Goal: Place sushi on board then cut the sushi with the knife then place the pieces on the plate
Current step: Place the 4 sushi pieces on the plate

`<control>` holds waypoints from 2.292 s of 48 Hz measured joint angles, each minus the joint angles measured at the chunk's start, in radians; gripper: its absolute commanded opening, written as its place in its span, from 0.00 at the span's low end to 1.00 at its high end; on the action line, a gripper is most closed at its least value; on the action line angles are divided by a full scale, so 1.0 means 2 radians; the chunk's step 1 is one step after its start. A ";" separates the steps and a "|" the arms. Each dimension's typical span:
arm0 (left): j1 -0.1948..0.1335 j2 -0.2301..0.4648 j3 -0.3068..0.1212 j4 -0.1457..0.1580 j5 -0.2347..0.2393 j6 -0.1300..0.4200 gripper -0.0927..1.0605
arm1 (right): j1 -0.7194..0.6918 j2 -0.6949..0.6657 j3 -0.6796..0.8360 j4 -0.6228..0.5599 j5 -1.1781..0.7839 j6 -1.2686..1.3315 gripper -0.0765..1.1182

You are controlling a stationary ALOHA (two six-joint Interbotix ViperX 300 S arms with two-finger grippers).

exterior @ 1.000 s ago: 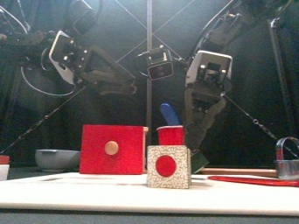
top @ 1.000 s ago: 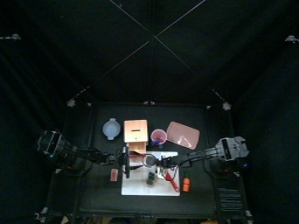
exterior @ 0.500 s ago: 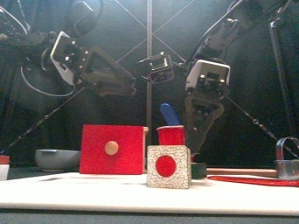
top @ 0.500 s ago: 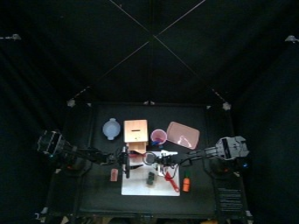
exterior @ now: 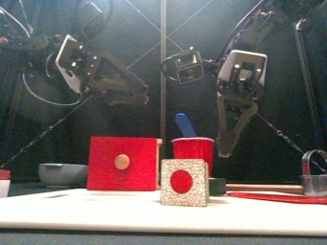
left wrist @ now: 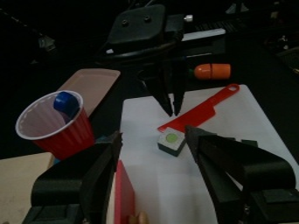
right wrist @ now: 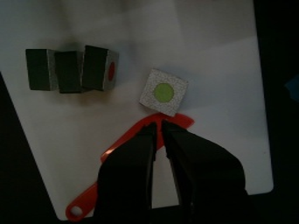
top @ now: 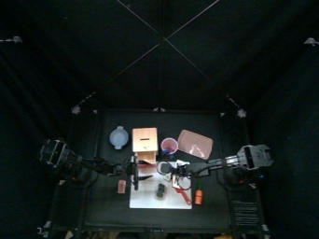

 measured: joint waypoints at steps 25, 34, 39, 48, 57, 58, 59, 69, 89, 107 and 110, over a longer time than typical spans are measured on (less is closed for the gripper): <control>0.001 -0.001 0.000 -0.001 0.000 0.000 0.88 | 0.008 0.008 -0.035 -0.016 -0.019 0.000 0.75; 0.001 -0.001 0.000 -0.001 0.000 -0.001 0.88 | 0.012 0.008 -0.029 -0.005 -0.038 0.000 0.72; 0.002 -0.001 0.000 -0.001 0.001 0.000 0.88 | 0.013 -0.002 -0.013 0.005 -0.048 0.001 0.58; 0.002 -0.001 0.000 -0.001 0.000 0.000 0.88 | 0.014 -0.037 0.021 0.024 -0.069 0.001 0.34; 0.002 -0.001 -0.001 -0.001 0.001 0.000 0.88 | 0.013 -0.081 0.061 0.033 -0.094 0.001 0.32; 0.002 -0.001 -0.001 -0.001 0.001 0.000 0.88 | 0.013 -0.087 0.065 0.035 -0.097 0.001 0.32; 0.002 0.000 -0.001 -0.001 0.001 0.000 0.88 | 0.013 -0.091 0.071 0.037 -0.100 0.001 0.32; 0.004 -0.001 -0.001 -0.001 0.001 0.000 0.88 | 0.011 -0.110 0.100 0.047 -0.118 0.001 0.34; 0.004 -0.001 -0.005 -0.001 0.001 0.000 0.88 | 0.007 -0.113 0.100 0.041 -0.120 0.001 0.97; 0.005 -0.001 -0.005 -0.001 0.001 0.000 0.88 | -0.017 -0.012 0.041 0.028 -0.072 0.002 0.94; 0.004 -0.001 -0.005 -0.001 0.001 0.000 0.88 | -0.023 0.008 0.025 0.036 -0.055 0.002 0.94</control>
